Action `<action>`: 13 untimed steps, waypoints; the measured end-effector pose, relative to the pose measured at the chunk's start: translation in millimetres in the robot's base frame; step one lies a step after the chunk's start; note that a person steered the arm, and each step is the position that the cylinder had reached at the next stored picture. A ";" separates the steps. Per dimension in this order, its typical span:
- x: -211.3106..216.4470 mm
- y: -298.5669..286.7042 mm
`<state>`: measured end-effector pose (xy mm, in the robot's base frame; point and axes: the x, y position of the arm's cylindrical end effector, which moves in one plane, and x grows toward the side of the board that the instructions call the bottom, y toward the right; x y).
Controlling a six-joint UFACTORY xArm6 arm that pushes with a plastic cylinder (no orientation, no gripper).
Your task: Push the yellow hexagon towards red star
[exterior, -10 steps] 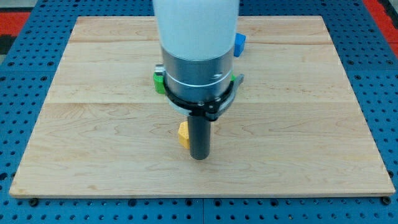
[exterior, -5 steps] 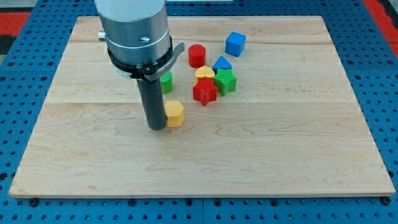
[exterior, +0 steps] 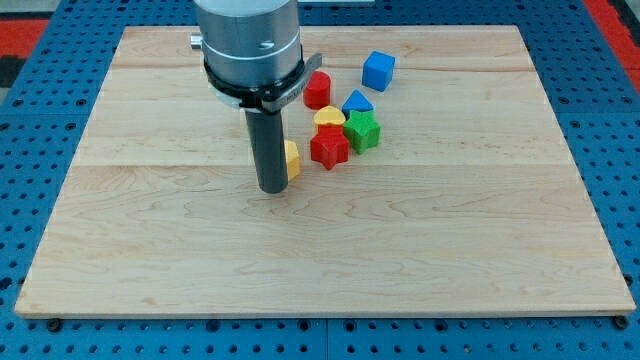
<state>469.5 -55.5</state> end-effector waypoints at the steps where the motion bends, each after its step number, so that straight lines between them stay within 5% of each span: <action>1: -1.6 0.0; 13: -46.7 -2.0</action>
